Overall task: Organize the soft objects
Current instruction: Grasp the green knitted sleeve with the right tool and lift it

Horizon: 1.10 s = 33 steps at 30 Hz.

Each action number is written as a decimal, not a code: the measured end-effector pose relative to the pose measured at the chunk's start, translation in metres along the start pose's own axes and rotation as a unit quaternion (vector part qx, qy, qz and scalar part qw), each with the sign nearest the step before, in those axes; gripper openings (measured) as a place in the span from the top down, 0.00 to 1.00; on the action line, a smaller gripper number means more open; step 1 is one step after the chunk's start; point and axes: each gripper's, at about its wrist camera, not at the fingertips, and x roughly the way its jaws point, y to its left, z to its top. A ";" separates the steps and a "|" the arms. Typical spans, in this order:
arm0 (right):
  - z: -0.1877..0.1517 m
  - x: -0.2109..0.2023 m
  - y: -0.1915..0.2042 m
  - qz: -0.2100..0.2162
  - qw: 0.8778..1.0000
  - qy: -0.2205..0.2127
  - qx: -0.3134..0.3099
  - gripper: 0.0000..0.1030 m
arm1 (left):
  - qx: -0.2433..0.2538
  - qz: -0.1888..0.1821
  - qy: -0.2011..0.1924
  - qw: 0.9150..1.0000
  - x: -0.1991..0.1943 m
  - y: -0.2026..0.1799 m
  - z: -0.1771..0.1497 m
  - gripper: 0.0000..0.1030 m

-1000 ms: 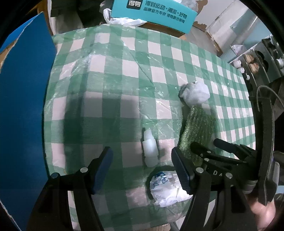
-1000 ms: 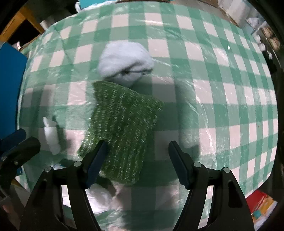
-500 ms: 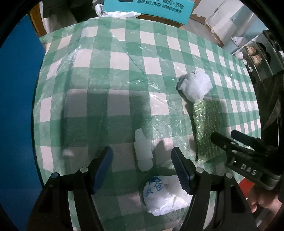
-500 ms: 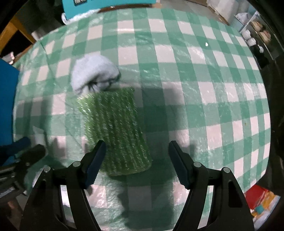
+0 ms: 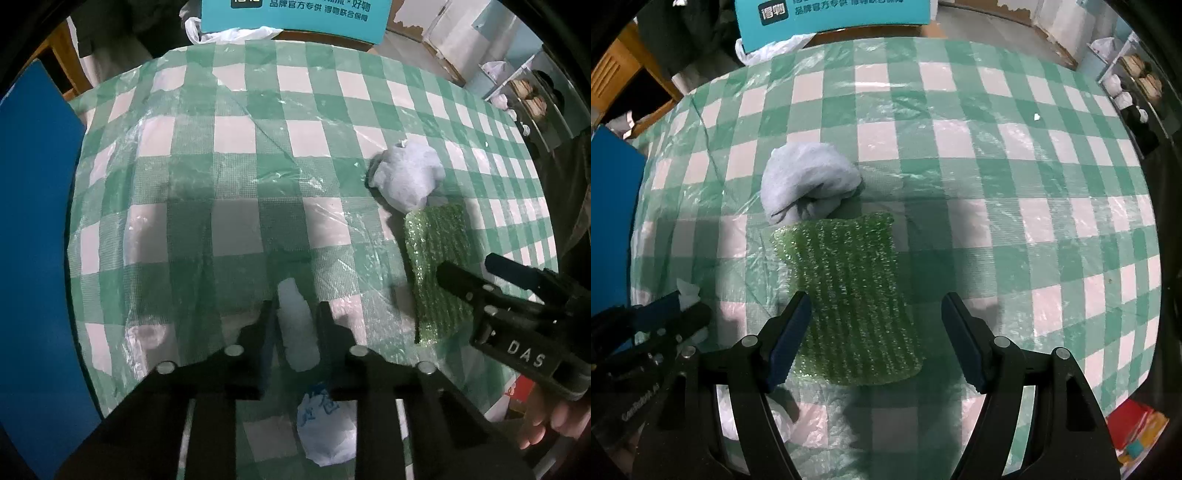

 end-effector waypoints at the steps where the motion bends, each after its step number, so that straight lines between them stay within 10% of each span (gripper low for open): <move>1: 0.002 0.003 0.003 0.001 1.000 0.001 0.000 0.30 | -0.001 -0.002 -0.003 1.000 0.000 0.001 0.000 0.82; 19: 0.003 0.045 0.040 0.006 0.999 0.005 -0.037 0.31 | -0.010 -0.018 -0.005 1.000 -0.008 0.015 -0.002 0.86; 26: -0.001 0.041 0.045 0.030 0.998 0.010 -0.045 0.70 | -0.011 -0.021 -0.005 1.000 -0.011 0.017 -0.004 0.86; 33: -0.002 0.031 0.057 0.054 0.997 0.006 -0.049 0.82 | -0.010 -0.025 -0.008 1.000 -0.019 0.020 -0.006 0.86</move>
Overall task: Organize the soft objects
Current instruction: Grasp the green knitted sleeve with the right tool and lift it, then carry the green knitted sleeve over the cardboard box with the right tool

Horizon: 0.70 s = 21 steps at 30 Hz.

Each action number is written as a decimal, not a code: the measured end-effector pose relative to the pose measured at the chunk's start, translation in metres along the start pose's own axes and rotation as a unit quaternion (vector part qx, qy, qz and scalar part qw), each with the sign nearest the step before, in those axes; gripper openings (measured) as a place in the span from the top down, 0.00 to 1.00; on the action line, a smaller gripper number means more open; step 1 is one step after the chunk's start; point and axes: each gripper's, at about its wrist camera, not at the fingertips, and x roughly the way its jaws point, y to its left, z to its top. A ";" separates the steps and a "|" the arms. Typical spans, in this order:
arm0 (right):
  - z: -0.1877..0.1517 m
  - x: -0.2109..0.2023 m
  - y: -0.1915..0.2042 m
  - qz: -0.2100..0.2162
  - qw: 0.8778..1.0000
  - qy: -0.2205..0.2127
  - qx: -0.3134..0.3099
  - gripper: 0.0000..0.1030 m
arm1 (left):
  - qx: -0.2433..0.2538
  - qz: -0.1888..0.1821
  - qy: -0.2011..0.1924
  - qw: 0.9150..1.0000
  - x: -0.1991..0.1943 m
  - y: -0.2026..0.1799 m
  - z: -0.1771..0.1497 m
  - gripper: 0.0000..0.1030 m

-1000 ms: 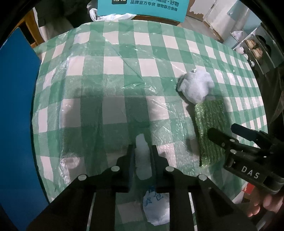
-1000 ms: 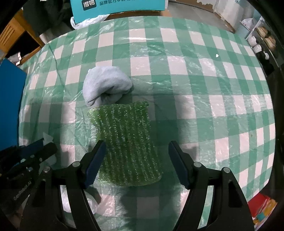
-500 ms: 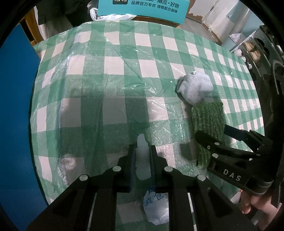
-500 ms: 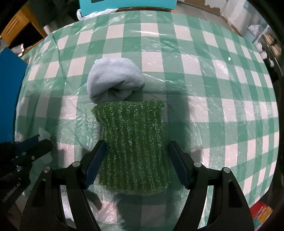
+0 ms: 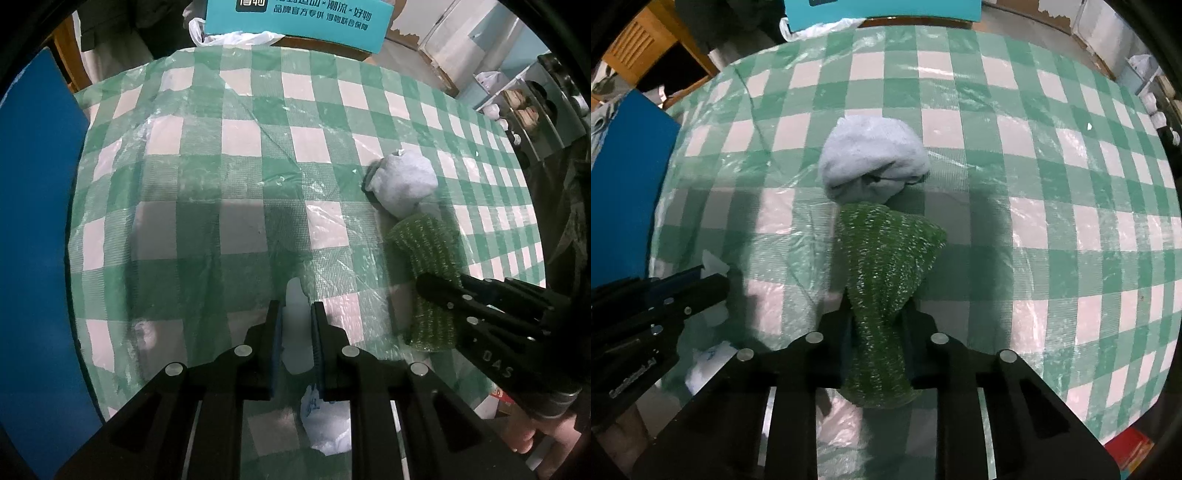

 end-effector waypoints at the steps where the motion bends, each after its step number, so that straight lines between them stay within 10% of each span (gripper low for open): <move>1: 0.000 -0.003 0.001 0.003 1.000 -0.003 0.001 0.82 | 0.000 0.000 -0.001 1.000 -0.001 0.000 0.000 0.86; 21: 0.001 -0.066 0.003 0.002 0.999 -0.049 -0.007 0.82 | 0.024 -0.001 -0.053 0.998 -0.051 -0.013 -0.001 0.86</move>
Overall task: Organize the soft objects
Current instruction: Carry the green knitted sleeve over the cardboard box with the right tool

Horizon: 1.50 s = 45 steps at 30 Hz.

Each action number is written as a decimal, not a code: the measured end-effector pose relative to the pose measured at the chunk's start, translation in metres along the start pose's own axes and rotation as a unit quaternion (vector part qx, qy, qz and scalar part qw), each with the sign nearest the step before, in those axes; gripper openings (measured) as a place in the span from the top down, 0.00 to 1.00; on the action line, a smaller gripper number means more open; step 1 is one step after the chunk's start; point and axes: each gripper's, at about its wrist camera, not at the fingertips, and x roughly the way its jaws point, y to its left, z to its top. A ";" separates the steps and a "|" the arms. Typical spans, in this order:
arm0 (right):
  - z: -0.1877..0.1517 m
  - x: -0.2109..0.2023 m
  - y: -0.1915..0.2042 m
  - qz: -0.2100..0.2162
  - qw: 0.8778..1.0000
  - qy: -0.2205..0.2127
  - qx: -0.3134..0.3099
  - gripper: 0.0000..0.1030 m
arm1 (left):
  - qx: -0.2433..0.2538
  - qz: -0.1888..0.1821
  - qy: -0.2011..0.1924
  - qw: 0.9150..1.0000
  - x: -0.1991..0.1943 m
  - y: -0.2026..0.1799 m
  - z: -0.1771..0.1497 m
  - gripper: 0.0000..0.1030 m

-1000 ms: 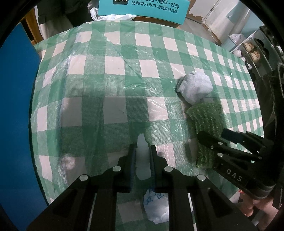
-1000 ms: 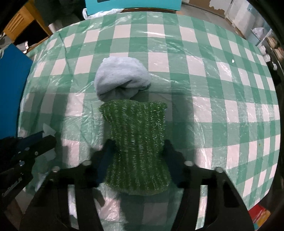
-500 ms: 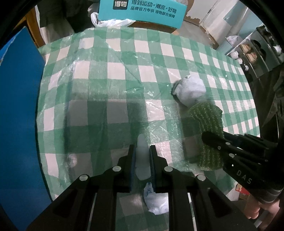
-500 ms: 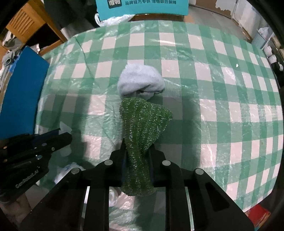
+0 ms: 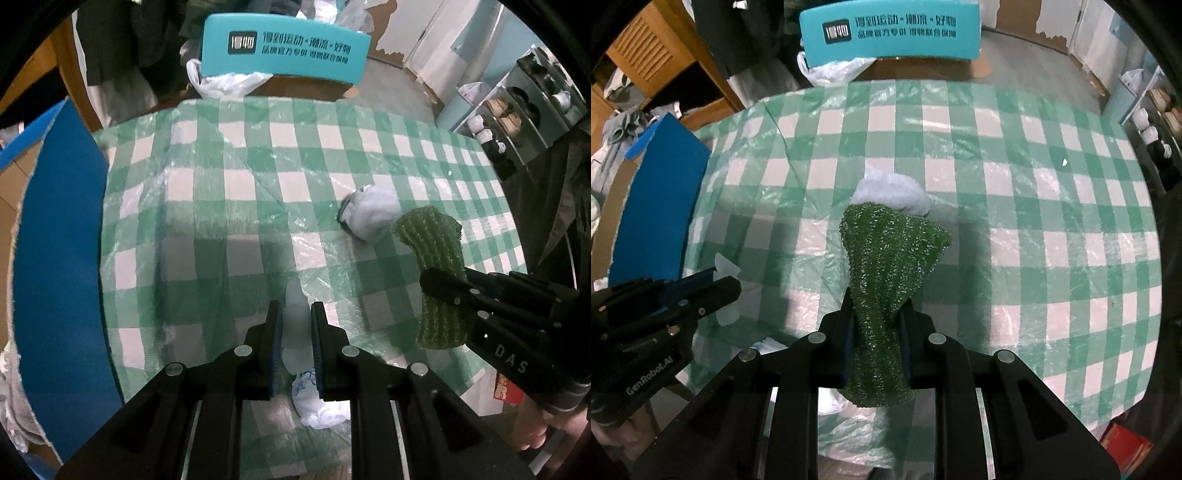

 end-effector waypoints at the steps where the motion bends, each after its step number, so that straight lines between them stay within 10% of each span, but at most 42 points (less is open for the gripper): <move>1: 0.001 -0.003 0.001 0.001 1.000 -0.003 -0.001 0.82 | 0.002 0.000 -0.004 1.000 -0.004 -0.001 0.000 0.86; 45: 0.041 -0.094 0.136 0.051 0.988 -0.111 -0.100 0.82 | -0.039 0.003 -0.135 0.990 -0.133 0.063 -0.007 0.86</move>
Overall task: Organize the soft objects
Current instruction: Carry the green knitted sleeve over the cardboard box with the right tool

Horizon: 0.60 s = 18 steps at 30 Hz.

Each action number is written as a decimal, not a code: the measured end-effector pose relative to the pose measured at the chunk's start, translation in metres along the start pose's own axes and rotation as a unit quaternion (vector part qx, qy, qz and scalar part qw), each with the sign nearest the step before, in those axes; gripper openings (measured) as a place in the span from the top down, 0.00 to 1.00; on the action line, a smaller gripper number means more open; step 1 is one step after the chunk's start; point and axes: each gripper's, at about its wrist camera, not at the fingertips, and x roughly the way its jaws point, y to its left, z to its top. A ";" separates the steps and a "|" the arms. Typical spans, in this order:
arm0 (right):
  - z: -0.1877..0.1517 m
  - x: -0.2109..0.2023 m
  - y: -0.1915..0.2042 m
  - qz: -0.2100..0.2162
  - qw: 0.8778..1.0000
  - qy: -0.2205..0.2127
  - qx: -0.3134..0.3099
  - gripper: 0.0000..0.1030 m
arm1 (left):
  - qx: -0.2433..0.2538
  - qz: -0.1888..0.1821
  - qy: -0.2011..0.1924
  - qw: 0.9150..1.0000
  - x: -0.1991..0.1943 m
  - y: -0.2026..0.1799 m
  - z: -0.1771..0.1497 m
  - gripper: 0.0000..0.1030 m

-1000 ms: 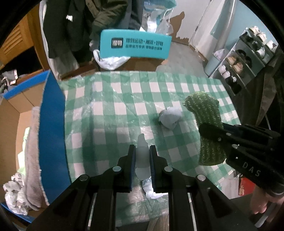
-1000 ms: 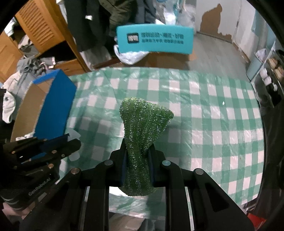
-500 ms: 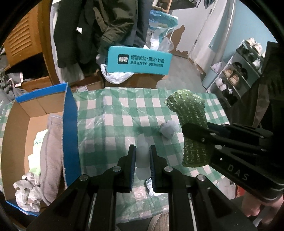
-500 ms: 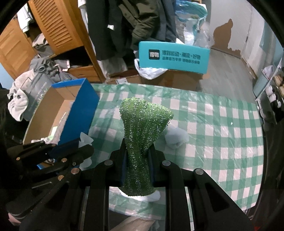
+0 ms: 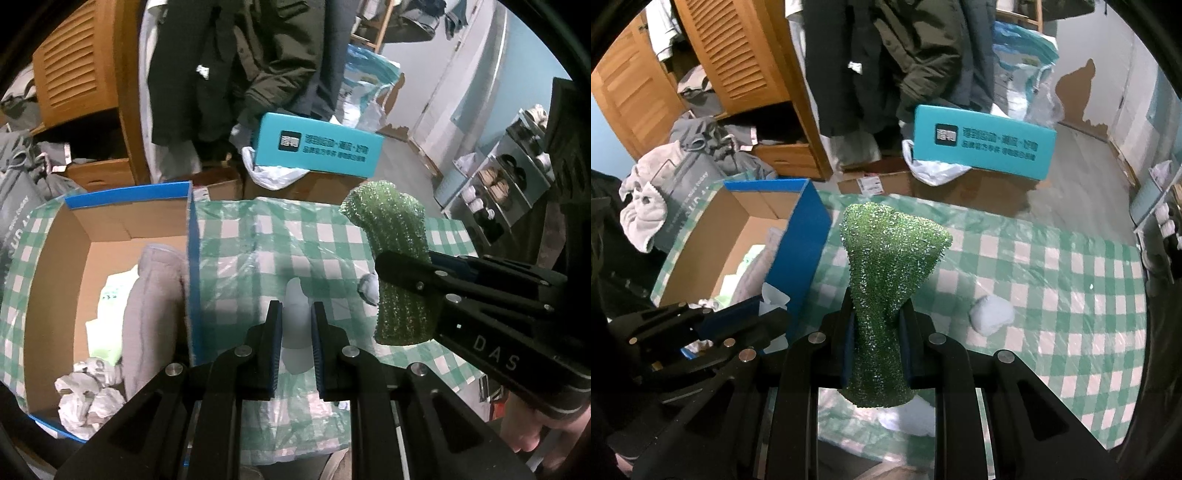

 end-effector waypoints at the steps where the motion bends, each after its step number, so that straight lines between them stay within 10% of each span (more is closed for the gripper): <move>1: 0.002 0.001 0.004 0.002 1.000 0.000 -0.002 0.82 | -0.003 0.002 -0.001 1.000 -0.001 0.003 0.000 0.86; 18: 0.030 0.023 0.065 0.028 0.999 0.011 -0.036 0.82 | -0.055 0.025 -0.025 0.998 -0.025 0.075 0.003 0.86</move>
